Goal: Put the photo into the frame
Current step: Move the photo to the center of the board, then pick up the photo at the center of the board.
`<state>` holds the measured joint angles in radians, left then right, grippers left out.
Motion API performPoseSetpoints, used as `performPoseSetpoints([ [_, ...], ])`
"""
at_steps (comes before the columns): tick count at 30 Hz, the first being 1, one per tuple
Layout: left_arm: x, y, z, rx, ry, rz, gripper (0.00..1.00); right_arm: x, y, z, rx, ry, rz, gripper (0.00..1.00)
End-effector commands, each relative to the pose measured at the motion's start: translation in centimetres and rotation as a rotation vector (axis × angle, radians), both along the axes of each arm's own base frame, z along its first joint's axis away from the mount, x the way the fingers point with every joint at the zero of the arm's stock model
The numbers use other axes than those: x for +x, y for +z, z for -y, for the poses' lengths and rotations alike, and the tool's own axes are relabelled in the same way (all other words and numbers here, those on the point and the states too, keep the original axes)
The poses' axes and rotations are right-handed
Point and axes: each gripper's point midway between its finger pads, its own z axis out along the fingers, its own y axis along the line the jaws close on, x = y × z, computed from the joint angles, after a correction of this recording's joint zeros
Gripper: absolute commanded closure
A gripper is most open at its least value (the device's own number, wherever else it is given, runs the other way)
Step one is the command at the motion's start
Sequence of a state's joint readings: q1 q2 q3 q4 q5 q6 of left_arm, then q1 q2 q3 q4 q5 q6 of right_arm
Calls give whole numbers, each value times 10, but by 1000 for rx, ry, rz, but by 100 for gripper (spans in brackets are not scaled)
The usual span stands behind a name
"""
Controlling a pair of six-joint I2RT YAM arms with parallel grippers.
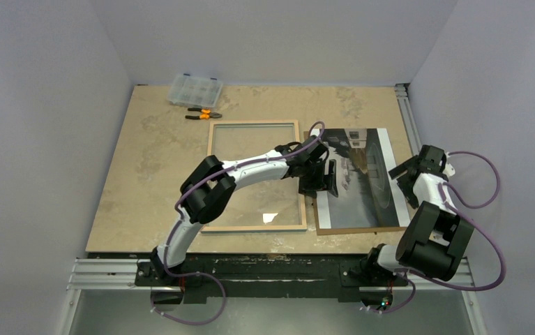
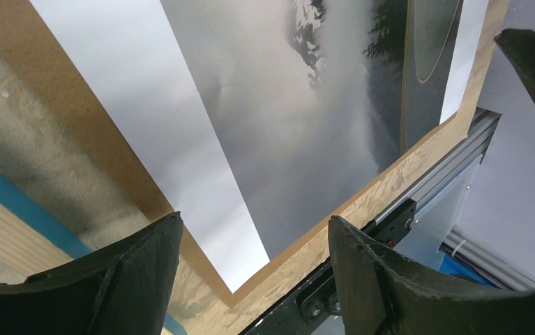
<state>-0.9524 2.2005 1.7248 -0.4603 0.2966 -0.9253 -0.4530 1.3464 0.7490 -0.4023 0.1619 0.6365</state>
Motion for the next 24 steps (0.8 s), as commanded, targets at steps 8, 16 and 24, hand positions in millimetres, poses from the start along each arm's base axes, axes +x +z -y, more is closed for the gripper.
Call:
performPoseSetpoints([
  [8, 12, -12, 5, 57, 53, 3, 27, -7, -6, 19, -69, -79, 2, 9],
  [16, 11, -25, 1, 101, 56, -25, 27, -11, -18, 15, -50, -68, -21, 9],
  [24, 11, -23, -2, 91, 55, -23, 27, -8, -43, -5, 71, 1, -62, 9],
])
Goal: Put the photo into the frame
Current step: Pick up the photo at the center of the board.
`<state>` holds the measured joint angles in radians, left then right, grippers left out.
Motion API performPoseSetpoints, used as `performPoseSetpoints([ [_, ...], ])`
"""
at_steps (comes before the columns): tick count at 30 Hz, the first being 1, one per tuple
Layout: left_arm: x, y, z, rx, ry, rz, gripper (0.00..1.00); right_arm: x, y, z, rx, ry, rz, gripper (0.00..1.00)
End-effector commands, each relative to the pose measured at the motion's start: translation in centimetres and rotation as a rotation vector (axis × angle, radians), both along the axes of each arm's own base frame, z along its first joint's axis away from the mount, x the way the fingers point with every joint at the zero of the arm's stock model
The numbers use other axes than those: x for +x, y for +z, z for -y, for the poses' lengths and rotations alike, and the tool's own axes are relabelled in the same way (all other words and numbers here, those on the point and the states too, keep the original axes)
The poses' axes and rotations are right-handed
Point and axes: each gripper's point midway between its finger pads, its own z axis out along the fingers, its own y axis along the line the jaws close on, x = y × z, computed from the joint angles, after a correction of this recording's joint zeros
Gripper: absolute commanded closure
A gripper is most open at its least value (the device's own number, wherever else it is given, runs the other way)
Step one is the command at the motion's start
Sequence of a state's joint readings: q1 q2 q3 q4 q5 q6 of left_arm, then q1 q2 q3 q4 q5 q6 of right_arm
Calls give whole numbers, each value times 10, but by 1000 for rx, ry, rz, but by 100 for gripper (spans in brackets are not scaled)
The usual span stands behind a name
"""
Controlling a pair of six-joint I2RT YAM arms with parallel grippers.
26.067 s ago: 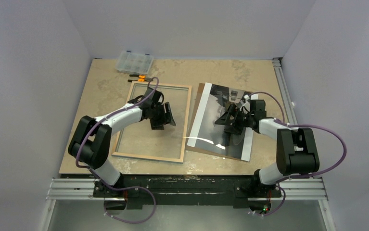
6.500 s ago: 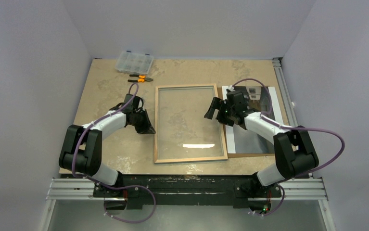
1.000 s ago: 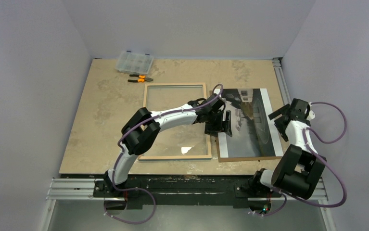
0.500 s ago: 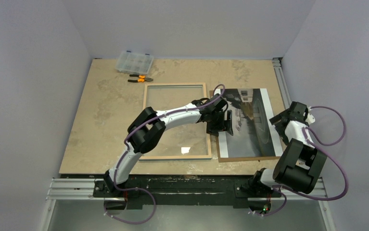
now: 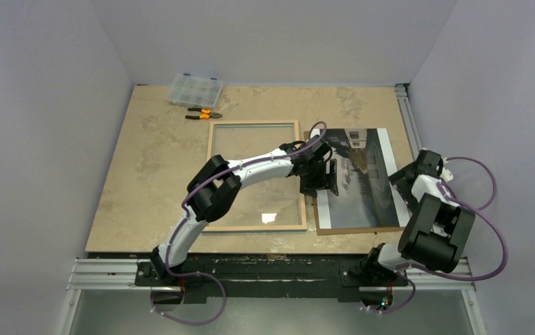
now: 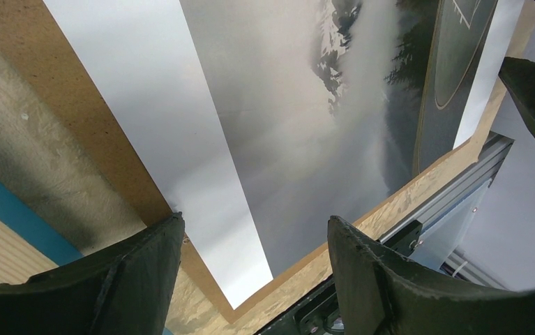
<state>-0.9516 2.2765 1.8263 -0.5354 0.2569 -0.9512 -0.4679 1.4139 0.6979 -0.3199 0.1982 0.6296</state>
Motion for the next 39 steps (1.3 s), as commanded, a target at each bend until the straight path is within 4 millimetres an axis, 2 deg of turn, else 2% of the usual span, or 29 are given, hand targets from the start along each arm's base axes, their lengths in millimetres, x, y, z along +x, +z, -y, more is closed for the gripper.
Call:
performPoseSetpoints([
  [1, 1, -10, -7, 34, 10, -8, 27, 2, -16, -15, 100, 37, -9, 9],
  [5, -1, -14, -5, 24, 2, -22, 27, 11, -9, -28, 155, 104, 46, 10],
  [10, -1, -17, -5, 19, -4, -33, 27, 23, 4, -63, 275, 229, 197, 13],
  [12, -1, -18, -5, 20, -5, -35, 27, 24, 8, -71, 302, 251, 228, 13],
  [16, -1, -20, -7, 22, -7, -40, 27, 30, 26, -78, 327, 285, 276, 14],
  [21, 0, -20, -8, 20, -4, -39, 28, 37, 61, -80, 287, 342, 355, 15],
  [24, 1, -20, -9, 14, -2, -39, 28, 39, 72, -86, 296, 373, 395, 17],
  [35, 2, -21, -14, 5, 2, -43, 28, 36, 73, -115, 394, 463, 493, 22],
  [39, 1, -21, -16, 4, 1, -44, 28, 42, 88, -121, 412, 488, 569, 23],
])
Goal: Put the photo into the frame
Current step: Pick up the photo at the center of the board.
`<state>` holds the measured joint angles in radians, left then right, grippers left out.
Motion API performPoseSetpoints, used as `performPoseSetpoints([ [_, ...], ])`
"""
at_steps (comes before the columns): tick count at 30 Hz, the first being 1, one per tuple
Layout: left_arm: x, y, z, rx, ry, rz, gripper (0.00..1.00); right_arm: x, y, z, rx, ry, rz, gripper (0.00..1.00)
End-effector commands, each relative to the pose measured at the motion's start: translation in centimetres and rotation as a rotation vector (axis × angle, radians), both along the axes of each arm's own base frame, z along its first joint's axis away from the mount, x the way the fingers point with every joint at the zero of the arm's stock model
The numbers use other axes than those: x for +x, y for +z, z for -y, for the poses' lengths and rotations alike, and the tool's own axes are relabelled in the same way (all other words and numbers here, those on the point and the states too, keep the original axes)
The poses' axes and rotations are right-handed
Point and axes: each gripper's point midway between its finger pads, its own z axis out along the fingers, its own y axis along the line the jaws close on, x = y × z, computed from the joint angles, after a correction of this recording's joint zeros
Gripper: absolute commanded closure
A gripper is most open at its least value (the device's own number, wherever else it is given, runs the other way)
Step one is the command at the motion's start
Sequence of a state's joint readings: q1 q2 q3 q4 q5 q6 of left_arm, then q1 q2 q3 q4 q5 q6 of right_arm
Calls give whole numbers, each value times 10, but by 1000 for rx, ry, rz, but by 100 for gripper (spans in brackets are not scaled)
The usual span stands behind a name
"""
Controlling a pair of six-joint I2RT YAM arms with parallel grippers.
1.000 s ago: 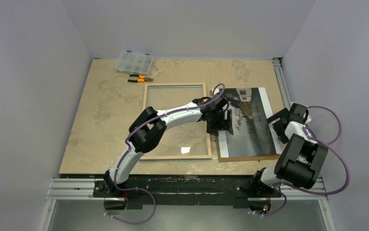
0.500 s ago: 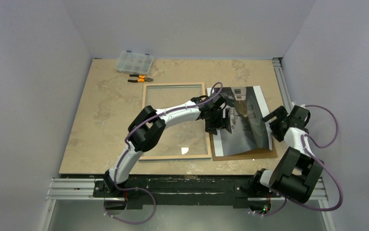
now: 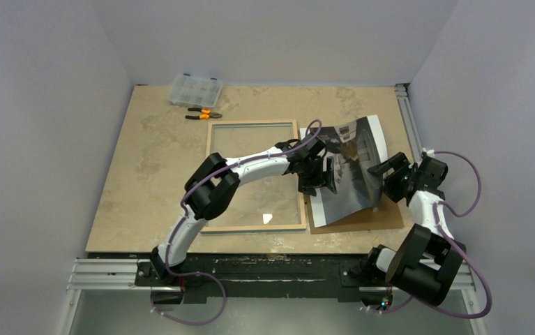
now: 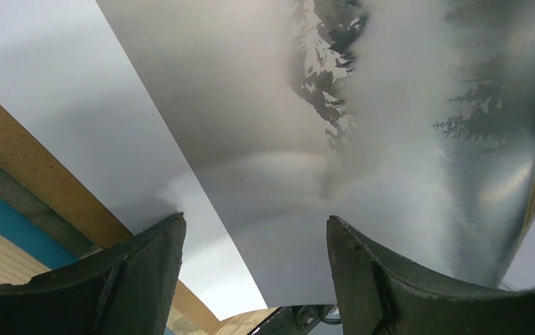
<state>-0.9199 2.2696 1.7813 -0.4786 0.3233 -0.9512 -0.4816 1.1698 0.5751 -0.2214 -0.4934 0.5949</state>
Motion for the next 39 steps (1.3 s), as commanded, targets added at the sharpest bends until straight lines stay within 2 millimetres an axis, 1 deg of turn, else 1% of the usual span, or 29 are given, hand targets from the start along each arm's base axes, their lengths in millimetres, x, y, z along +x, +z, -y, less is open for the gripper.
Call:
performPoseSetpoints([
  [1, -4, -19, -11, 49, 4, -13, 28, 15, 34, -15, 63, 62, 168, 23],
  [5, -5, -20, -12, 42, 1, -19, 28, 27, 66, -34, 181, 123, 327, 25],
  [8, -5, -21, -14, 43, 3, -19, 28, 31, 83, -43, 224, 182, 403, 25],
  [11, -3, -21, -17, 44, 9, -16, 28, 31, 91, -55, 228, 238, 426, 25],
  [15, -1, -20, -22, 47, 21, -13, 28, 31, 102, -82, 195, 350, 448, 24],
  [17, 1, -20, -25, 46, 28, -14, 28, 33, 107, -92, 162, 398, 453, 24],
  [20, 1, -22, -28, 47, 35, -17, 28, 34, 113, -102, 143, 464, 461, 25],
  [23, 2, -24, -30, 49, 39, -22, 28, 34, 118, -106, 152, 496, 477, 26],
  [25, 1, -24, -30, 49, 38, -21, 28, 35, 121, -107, 157, 499, 487, 31],
  [27, 1, -24, -31, 51, 38, -22, 28, 34, 122, -107, 162, 498, 484, 38],
  [30, 1, -26, -32, 53, 37, -23, 29, 33, 119, -102, 139, 464, 440, 51],
  [33, 0, -29, -34, 58, 38, -30, 29, 29, 110, -96, 98, 426, 371, 67],
  [36, -1, -30, -37, 61, 40, -32, 29, 24, 110, -93, 77, 408, 348, 80],
  [39, 1, -28, -40, 61, 45, -28, 29, 19, 116, -94, 70, 399, 352, 84],
])
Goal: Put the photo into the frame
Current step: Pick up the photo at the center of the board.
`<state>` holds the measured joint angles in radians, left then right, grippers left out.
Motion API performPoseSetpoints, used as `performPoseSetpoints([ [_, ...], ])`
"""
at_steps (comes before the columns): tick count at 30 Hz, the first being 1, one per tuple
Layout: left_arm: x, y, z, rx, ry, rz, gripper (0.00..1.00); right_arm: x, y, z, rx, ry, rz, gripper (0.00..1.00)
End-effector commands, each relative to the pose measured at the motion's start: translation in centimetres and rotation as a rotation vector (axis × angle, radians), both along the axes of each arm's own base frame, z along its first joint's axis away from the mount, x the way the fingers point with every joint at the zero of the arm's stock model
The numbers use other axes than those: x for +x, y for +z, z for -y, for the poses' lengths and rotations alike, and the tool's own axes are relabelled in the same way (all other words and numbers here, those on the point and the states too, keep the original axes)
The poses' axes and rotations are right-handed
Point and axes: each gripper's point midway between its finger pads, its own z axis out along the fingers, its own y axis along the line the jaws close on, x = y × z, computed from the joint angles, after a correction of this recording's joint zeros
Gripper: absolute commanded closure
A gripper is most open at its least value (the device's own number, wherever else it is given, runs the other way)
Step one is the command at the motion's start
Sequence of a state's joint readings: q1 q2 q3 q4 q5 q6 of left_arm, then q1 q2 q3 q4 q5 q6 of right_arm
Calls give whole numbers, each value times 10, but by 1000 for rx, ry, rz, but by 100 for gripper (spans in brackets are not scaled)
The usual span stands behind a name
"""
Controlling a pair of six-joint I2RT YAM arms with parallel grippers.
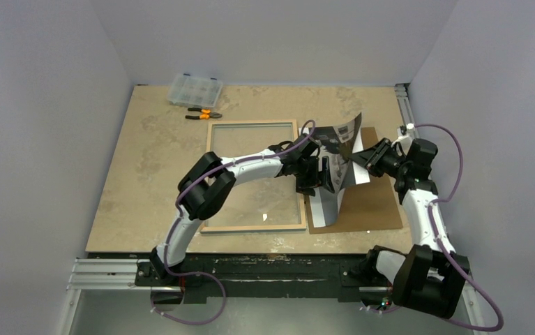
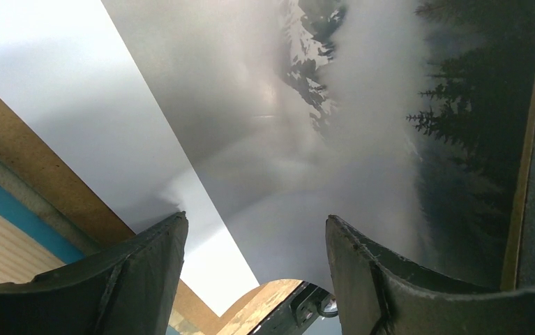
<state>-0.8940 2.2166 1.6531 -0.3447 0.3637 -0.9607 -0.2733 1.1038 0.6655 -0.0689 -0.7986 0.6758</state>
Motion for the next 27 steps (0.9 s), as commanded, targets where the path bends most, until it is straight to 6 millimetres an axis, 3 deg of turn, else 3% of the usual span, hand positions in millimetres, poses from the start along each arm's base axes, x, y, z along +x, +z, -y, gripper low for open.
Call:
performPoseSetpoints([
  [1, -2, -28, -32, 127, 37, -32, 29, -6, 21, 3, -59, -21, 33, 85],
  [5, 1, -16, -32, 104, 31, 4, 29, -7, 28, 8, -89, -44, 23, 94],
  [8, 6, 12, -30, 56, 0, 87, 28, -6, 40, 10, -106, -55, 27, 100],
  [11, 12, 60, -33, -18, -16, 215, 23, -3, 61, 13, -117, -75, 67, 100],
  [12, 13, 88, -35, -58, -13, 278, 20, -1, 69, 14, -122, -83, 81, 100],
  [15, 14, 149, -52, -129, 14, 433, 12, 4, 85, 14, -122, -72, 101, 100],
  [18, 10, 201, -79, -186, 68, 574, 3, 12, 99, 11, -96, -47, 112, 100],
  [21, 6, 237, -114, -199, 145, 685, 0, 19, 124, 1, -66, -16, 153, 100],
  [23, 8, 247, -142, -163, 218, 732, 0, 23, 148, -11, -42, 13, 199, 100],
  [27, 9, 243, -194, -47, 345, 760, 0, 24, 196, -42, 5, 84, 298, 100],
])
